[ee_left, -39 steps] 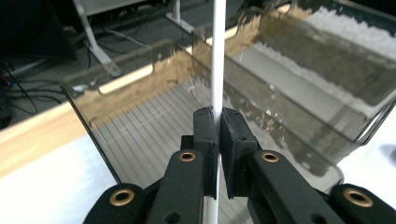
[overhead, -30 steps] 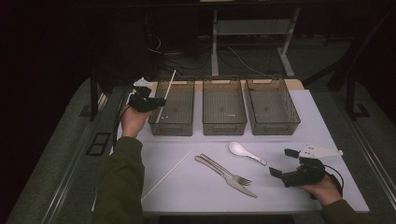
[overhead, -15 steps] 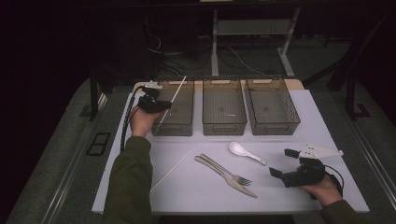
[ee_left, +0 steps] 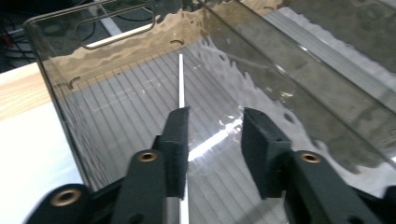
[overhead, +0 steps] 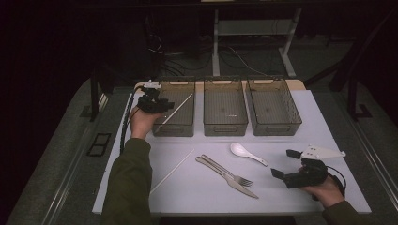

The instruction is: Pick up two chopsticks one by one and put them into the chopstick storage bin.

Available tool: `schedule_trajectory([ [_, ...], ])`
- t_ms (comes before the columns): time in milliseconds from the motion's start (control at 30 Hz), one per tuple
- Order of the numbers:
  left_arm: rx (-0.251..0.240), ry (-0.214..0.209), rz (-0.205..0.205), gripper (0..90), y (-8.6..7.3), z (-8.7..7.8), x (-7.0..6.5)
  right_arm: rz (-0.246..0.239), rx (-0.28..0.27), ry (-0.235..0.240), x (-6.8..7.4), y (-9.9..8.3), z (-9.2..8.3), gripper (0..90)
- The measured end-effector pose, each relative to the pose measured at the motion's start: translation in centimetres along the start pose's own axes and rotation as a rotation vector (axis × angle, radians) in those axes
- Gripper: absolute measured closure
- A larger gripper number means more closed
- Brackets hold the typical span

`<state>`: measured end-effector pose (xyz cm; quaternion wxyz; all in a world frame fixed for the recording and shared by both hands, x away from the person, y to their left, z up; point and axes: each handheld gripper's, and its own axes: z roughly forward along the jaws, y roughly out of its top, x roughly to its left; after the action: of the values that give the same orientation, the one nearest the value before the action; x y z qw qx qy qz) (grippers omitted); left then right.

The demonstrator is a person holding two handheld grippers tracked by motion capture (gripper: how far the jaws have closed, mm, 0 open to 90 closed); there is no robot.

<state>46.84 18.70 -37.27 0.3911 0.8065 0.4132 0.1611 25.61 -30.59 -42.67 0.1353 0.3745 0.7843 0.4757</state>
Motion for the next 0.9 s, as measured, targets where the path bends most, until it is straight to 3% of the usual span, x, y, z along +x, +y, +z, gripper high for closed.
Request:
schedule_trajectory([
  [167, -0.015, -0.025, 0.006, 48.4, 0.2, -1.0, -0.6, -0.003, 0.004, -0.001, 0.1, 0.0, 0.1, 2.0],
  [267, -0.036, -0.063, 0.0, 41.9, 0.4, -1.6, -1.0, -0.001, 0.012, -0.001, 0.1, 0.0, 0.1, 2.0],
  [367, -0.038, -0.072, 0.022, 39.1, 0.6, -2.3, -1.7, -0.001, 0.007, -0.004, 0.0, 0.0, 0.0, 2.0],
  [533, -0.082, -0.105, 0.024, 34.6, 0.7, -3.2, -2.6, -0.003, 0.009, -0.008, 0.1, 0.0, 0.1, 2.0],
  [900, -0.079, -0.131, 0.075, 25.1, -0.3, -5.0, -5.1, 0.001, 0.007, -0.004, 0.0, 0.0, 0.1, 2.0],
])
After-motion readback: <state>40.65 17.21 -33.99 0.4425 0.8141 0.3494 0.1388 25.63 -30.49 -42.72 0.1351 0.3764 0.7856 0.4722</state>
